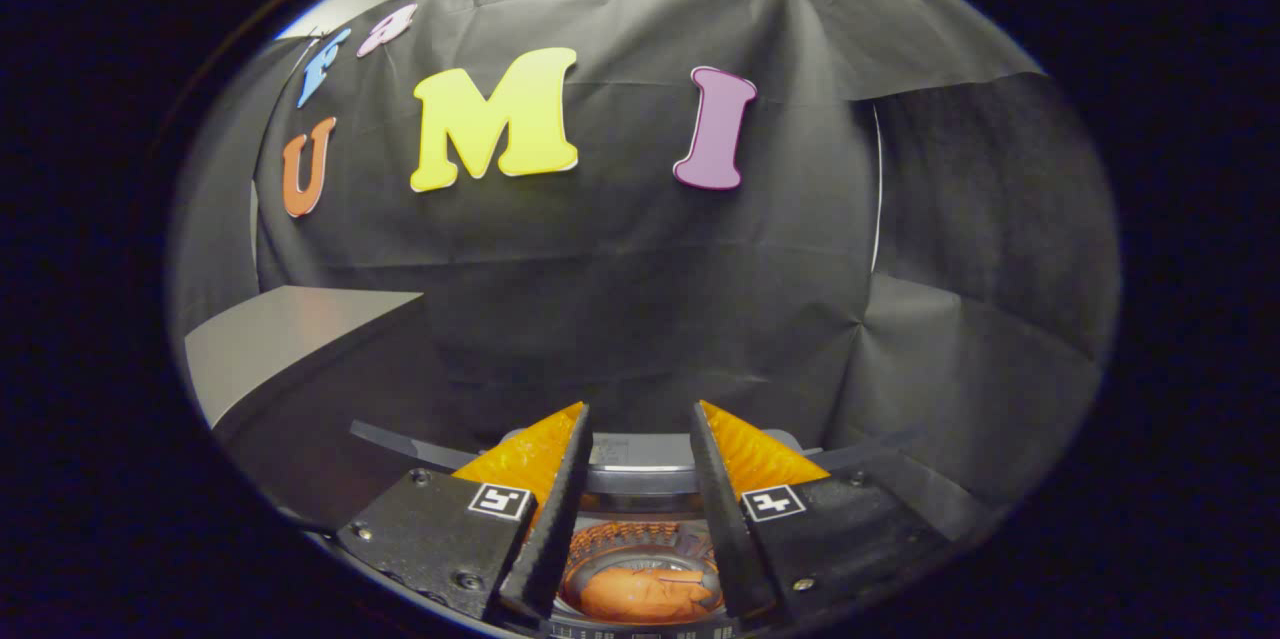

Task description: Put the clothes into the washing machine and then close the washing machine lid.

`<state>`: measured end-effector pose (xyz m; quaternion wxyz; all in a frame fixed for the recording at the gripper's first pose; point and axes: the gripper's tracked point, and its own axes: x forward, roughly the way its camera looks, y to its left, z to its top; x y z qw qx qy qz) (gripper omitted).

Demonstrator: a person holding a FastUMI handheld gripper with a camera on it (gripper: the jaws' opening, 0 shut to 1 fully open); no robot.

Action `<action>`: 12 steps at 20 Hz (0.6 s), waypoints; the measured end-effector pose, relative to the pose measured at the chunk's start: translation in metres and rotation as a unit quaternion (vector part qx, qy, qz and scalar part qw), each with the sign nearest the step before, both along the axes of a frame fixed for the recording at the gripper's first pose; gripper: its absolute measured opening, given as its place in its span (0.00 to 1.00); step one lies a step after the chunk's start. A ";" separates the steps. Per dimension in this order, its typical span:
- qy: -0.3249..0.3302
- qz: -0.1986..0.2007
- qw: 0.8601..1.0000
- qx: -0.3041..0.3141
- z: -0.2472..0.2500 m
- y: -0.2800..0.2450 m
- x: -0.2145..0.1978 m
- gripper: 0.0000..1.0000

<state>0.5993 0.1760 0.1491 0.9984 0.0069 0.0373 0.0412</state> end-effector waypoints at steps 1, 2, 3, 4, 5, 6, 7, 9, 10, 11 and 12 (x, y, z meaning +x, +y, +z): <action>0.008 0.000 1.000 0.000 -0.005 0.001 -0.003 0.64; 0.017 -0.001 1.000 0.000 -0.010 0.000 -0.005 0.64; 0.038 0.001 0.999 0.000 -0.022 0.001 -0.006 0.64; 0.079 0.013 0.997 -0.004 -0.038 0.005 -0.012 0.66; 0.107 0.027 0.994 -0.003 -0.053 0.008 -0.018 0.68; 0.116 0.024 0.993 -0.003 -0.072 0.005 -0.024 0.70; 0.117 0.021 0.993 -0.002 -0.082 0.003 -0.027 0.72; 0.133 0.019 0.991 0.008 -0.097 0.002 -0.032 0.73; 0.140 0.014 0.990 0.013 -0.104 0.000 -0.037 0.73; 0.140 0.009 0.990 0.018 -0.105 0.000 -0.037 0.73; 0.144 0.005 0.989 0.022 -0.107 0.000 -0.037 0.73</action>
